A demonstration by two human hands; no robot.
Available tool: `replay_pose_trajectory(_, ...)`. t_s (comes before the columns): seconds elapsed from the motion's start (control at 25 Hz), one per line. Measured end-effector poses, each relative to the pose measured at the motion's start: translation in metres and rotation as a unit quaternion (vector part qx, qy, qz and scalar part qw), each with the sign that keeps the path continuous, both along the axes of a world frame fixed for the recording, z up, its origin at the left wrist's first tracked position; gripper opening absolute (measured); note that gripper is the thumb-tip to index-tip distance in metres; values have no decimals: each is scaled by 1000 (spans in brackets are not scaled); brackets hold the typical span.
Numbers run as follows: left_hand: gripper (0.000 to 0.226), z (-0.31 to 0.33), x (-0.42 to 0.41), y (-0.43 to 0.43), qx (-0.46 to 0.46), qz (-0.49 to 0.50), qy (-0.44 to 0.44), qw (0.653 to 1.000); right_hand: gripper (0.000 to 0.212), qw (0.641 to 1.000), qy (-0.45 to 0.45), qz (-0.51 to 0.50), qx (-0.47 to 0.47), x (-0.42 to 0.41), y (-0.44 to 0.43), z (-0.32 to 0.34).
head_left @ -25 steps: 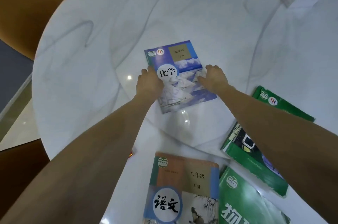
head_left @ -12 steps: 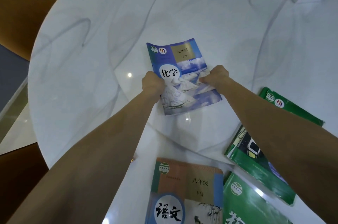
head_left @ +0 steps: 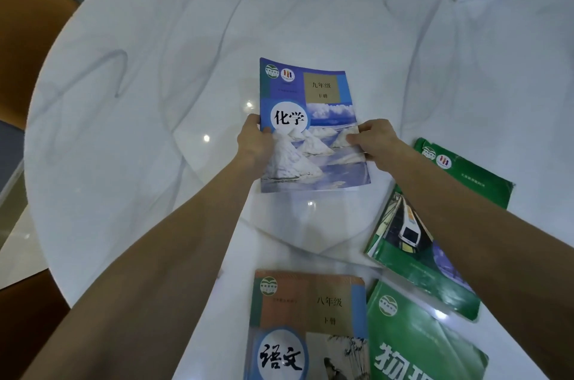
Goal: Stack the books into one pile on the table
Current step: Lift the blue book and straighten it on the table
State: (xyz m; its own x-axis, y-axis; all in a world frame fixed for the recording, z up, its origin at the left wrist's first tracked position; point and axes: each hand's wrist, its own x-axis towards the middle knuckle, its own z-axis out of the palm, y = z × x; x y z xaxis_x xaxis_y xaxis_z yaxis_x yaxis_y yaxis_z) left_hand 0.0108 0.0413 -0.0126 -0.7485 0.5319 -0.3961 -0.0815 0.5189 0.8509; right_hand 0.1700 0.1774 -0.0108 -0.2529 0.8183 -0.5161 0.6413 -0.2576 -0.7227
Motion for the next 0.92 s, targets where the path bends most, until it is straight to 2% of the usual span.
replay_pose_trajectory(0.16, 27, -6, 15, 10, -18, -47, 8, 999, 3, 999, -25, -19, 12, 29, 0, -2)
replay_pose_trajectory(0.28, 29, -10, 27, 15, -40, -74, 36, 996, 12, 998, -57, -25, 26, 39, -2, -9)
replay_pose_trajectory(0.4, 29, -14, 31, 16, -71, -92, 85, 990, 2, 995, -77, -12, 57, 41, -7, -16)
replay_pose_trajectory(0.52, 27, -16, 29, 13, -107, -101, 155, 977, 14, 988, -114, 8, 100, 42, -10, -19)
replay_pose_trajectory(0.76, 29, -7, 32, 5, -195, -163, 256, 933, 21, 969, -175, 64, 163, 44, -13, -12)
replay_pose_trajectory(0.92, 27, 12, 52, 13, -229, -246, 346, 876, 25, 948, -211, 127, 204, 57, -19, 4)
